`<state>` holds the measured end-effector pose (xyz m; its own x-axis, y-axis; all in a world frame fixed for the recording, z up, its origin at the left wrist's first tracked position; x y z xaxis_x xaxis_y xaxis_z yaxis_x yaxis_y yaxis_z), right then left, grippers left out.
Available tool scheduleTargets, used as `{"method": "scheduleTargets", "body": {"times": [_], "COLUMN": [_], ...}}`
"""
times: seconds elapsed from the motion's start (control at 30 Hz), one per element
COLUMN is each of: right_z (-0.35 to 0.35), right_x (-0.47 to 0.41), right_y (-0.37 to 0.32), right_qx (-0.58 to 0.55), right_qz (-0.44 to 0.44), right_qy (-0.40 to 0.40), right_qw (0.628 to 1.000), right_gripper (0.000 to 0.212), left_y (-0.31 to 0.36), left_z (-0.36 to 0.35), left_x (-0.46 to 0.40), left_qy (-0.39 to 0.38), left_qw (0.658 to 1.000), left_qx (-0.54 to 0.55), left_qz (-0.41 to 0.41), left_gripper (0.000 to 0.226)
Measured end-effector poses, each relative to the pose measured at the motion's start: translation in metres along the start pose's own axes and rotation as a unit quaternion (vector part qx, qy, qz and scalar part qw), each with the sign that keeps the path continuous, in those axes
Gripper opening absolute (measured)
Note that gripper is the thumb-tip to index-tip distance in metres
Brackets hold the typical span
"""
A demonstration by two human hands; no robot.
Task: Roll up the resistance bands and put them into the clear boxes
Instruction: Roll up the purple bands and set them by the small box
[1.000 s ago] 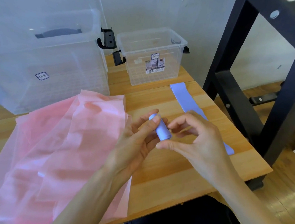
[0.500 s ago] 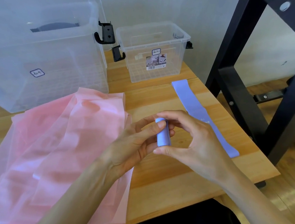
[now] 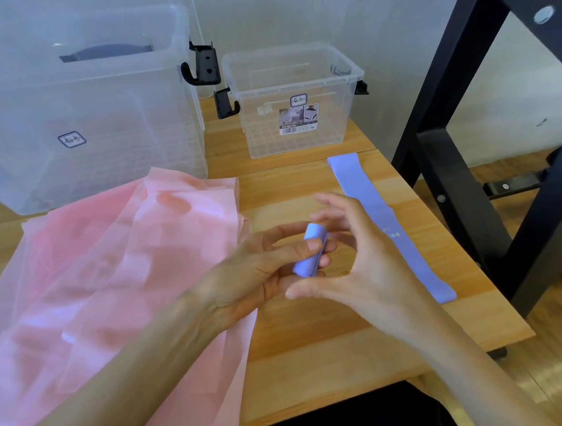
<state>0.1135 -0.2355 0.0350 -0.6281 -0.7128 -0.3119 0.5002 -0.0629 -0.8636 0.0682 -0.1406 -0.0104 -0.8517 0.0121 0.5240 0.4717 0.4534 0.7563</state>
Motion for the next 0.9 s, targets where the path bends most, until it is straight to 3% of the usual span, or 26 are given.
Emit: {"method": "scheduleTargets", "body": {"times": [0.1,0.2,0.27,0.47,0.57,0.7,0.9], "right_z": [0.009,0.012,0.015,0.019,0.012,0.006,0.007], "right_x": [-0.006,-0.016,-0.025,-0.071,-0.103,-0.146,-0.191], "right_y": [0.014,0.019,0.026,0.068,0.086,0.109,0.134], "right_qx": [-0.118,-0.145,-0.136,-0.218,-0.229,-0.196,-0.090], "right_qz": [-0.105,-0.109,-0.112,-0.149,-0.159,-0.179,-0.198], "right_qy": [-0.024,-0.026,-0.007,0.067,0.089,0.113,0.146], "right_qw": [0.987,0.983,0.984,0.962,0.956,0.958,0.965], "right_gripper": [0.071,0.032,0.020,0.017,0.011,0.022,0.017], "left_y": [0.009,0.022,0.030,0.062,0.085,0.118,0.153], "left_z": [0.012,0.014,0.015,0.045,0.073,0.102,0.115], "left_x": [0.001,0.000,-0.005,-0.030,-0.049,-0.077,-0.103], "left_qy": [0.038,0.068,0.076,0.123,0.196,0.278,0.360], "left_qw": [0.996,0.981,0.971,0.942,0.927,0.888,0.785], "left_qx": [-0.078,-0.177,-0.224,-0.301,-0.302,-0.339,-0.459], "left_qz": [-0.008,-0.028,-0.039,-0.083,-0.107,-0.137,-0.210], "left_gripper": [0.073,0.077,0.074,0.036,0.033,0.027,0.017]}}
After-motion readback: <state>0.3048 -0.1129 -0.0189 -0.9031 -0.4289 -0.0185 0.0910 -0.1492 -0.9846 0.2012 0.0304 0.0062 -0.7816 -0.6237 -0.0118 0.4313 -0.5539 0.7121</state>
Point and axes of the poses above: each hand's wrist, its own x-axis away from the middle knuckle, its own z-axis out of the back of the hand, y = z × x, the point moved 9 cm from there along -x, towards the middle knuckle, and after that the axes turned 12 degrees about z, right-handed, at the moved point
